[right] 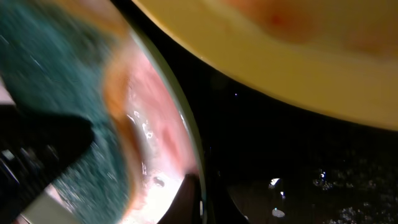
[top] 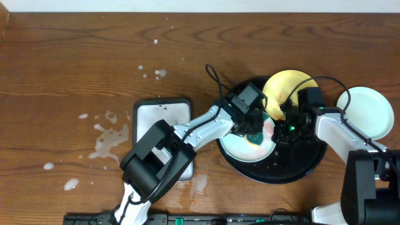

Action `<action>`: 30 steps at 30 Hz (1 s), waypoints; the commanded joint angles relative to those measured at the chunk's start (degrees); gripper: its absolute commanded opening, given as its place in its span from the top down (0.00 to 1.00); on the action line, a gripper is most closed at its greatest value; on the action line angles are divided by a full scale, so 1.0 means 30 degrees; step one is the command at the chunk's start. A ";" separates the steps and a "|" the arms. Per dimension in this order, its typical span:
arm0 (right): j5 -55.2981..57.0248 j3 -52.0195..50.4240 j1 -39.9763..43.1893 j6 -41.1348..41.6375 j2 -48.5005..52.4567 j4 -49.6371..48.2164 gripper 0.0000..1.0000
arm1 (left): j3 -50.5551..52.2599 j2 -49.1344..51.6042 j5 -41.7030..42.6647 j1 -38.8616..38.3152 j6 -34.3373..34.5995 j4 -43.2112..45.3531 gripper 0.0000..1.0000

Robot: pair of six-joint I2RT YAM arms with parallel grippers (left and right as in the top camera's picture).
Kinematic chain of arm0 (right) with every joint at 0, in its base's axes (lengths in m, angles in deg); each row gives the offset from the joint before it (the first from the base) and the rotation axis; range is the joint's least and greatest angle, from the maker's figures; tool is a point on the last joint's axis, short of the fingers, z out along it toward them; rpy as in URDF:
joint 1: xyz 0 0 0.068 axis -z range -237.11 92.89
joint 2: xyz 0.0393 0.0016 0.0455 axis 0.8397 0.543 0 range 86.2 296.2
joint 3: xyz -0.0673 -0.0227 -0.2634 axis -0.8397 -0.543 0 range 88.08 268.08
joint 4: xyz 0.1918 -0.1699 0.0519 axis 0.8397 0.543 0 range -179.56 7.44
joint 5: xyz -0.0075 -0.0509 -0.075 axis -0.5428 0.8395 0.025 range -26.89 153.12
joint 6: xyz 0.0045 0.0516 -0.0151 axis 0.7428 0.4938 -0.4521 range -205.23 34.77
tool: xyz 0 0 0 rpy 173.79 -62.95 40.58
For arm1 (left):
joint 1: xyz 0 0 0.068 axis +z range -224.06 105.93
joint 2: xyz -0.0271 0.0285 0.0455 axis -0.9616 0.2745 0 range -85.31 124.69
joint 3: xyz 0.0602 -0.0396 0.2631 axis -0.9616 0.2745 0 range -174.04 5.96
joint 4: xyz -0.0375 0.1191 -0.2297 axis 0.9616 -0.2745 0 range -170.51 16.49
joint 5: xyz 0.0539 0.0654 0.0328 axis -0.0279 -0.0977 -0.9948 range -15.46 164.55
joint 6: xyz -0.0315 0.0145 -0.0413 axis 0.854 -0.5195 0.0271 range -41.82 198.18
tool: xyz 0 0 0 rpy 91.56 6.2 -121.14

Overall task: Clean dirty plates on tray and stack at the side
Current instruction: 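Scrub the tilted pale green plate with the sponge in the left gripper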

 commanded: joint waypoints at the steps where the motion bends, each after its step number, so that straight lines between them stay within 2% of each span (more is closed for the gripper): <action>1: 0.2368 -0.0459 -0.0168 -0.0138 0.0801 0.0175 0.99 | 0.0342 0.1246 0.2557 -0.1406 0.0153 -0.0860 0.92; 5: 0.2375 -0.0459 -0.0168 -0.0138 0.0801 0.0175 0.99 | 0.0335 0.1231 0.1486 -0.1421 -0.0729 -0.2922 0.93; 11: 0.2375 -0.0459 -0.0168 -0.0138 0.0801 0.0160 0.99 | 0.0321 0.0619 -0.5588 -0.0823 0.0299 -0.7941 0.93; 19: 0.2375 -0.0459 -0.0168 -0.0146 0.0801 0.0168 0.99 | 0.0313 0.0066 -1.2407 0.1319 0.0962 -0.9712 0.93; 22: 0.2375 -0.0459 -0.0168 -0.0146 0.0801 0.0146 0.99 | -0.0029 -0.0029 -1.2131 0.1654 -0.0204 -0.9755 0.93; 27: 0.2382 -0.0459 -0.0168 -0.0138 0.0801 -0.0240 0.99 | -0.1668 -0.1479 -0.7694 0.1654 -0.1122 -1.0426 0.92; 30: 0.2987 -0.0452 -0.0168 0.0102 0.0801 -0.0517 0.99 | -0.1836 -0.3228 -0.6645 0.1654 -0.1137 -1.0426 0.93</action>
